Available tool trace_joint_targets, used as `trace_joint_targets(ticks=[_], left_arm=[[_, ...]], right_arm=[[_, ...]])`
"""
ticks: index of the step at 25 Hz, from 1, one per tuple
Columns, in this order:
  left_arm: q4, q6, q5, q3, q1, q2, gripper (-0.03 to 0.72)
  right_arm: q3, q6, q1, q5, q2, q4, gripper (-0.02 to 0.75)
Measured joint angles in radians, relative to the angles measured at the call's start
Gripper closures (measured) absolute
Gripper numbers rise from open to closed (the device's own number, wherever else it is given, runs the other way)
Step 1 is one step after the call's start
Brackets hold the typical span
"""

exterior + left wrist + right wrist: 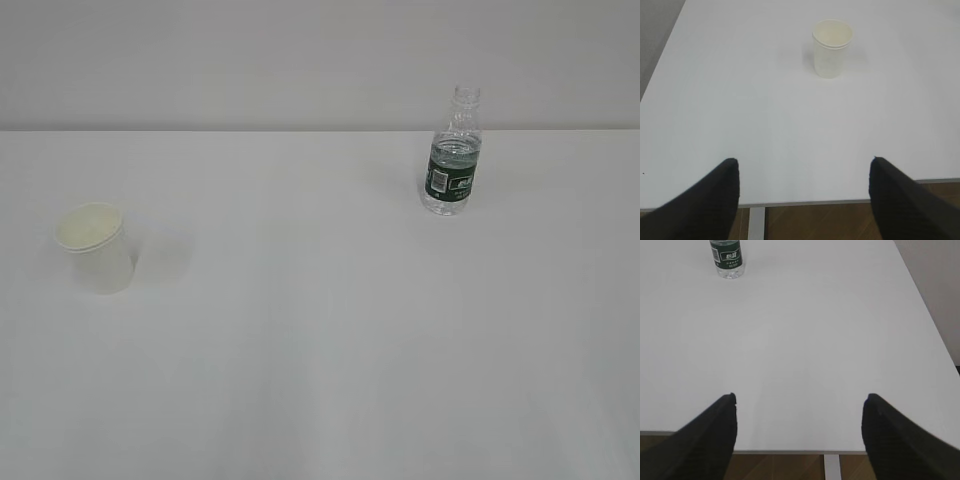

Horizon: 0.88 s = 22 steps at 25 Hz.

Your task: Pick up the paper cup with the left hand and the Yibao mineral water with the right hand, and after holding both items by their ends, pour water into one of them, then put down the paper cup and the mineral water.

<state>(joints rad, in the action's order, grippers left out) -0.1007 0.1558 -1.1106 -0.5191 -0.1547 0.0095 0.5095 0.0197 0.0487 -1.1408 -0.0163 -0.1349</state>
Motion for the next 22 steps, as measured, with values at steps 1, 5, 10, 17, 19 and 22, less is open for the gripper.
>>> trace_joint_targets(ticks=[1,5,10,17,19,22], left_arm=[[0.0,0.0,0.0,0.0,0.0,0.0,0.114],[0.0,0.0,0.0,0.0,0.0,0.0,0.114],[0.0,0.0,0.0,0.0,0.0,0.0,0.115],[0.0,0.0,0.0,0.0,0.0,0.0,0.115],[0.0,0.0,0.0,0.0,0.0,0.0,0.115],[0.0,0.0,0.0,0.0,0.0,0.0,0.115]], right_arm=[[0.0,0.0,0.0,0.0,0.0,0.0,0.15],[0.0,0.0,0.0,0.0,0.0,0.0,0.15],[0.0,0.0,0.0,0.0,0.0,0.0,0.15],[0.0,0.0,0.0,0.0,0.0,0.0,0.15],[0.0,0.0,0.0,0.0,0.0,0.0,0.15],[0.0,0.0,0.0,0.0,0.0,0.0,0.15]])
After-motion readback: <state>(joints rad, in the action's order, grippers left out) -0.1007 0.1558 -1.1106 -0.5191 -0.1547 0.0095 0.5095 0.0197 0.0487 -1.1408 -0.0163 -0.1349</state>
